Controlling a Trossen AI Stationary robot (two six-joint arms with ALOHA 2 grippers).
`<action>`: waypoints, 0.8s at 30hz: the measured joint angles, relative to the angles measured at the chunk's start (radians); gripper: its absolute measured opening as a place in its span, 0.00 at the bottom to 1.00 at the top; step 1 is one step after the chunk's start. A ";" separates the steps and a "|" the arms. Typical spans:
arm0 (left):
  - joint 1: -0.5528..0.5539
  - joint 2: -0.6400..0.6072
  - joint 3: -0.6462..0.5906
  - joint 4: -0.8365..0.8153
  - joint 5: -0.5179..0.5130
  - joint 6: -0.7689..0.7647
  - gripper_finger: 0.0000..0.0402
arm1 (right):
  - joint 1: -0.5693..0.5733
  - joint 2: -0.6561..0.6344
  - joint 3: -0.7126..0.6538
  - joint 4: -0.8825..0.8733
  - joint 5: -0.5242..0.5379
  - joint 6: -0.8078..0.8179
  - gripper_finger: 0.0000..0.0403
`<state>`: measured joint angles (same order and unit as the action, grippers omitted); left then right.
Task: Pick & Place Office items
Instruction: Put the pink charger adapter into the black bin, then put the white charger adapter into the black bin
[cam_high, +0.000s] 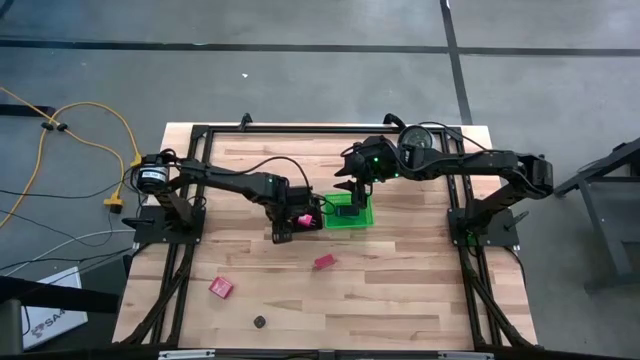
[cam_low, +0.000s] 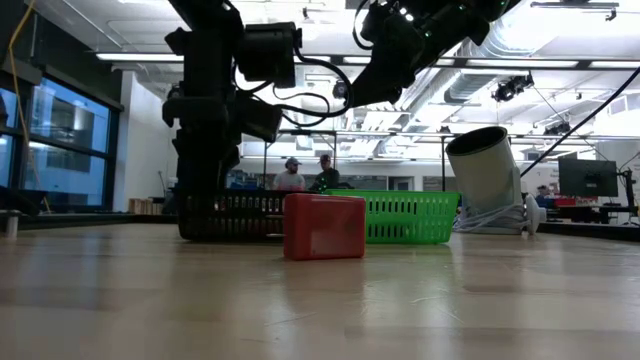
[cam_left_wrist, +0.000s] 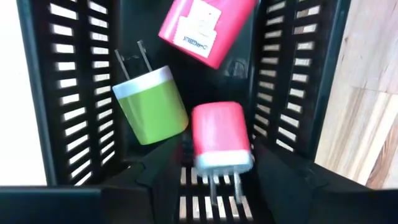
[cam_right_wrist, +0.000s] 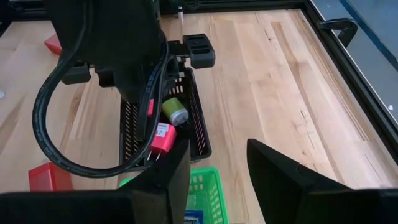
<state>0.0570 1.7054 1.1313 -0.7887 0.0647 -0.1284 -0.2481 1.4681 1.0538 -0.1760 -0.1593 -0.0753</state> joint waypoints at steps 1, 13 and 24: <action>0.000 0.000 0.000 0.000 0.000 0.000 0.49 | 0.000 0.000 0.000 0.000 0.000 0.000 0.36; 0.000 0.000 0.000 0.000 -0.001 -0.019 0.52 | 0.000 0.000 0.000 0.000 0.000 0.000 0.36; 0.000 -0.026 0.002 -0.009 -0.002 -0.019 0.52 | 0.000 0.000 0.000 0.001 0.000 0.000 0.36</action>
<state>0.0570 1.6795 1.1328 -0.7972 0.0629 -0.1470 -0.2481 1.4681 1.0538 -0.1745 -0.1593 -0.0753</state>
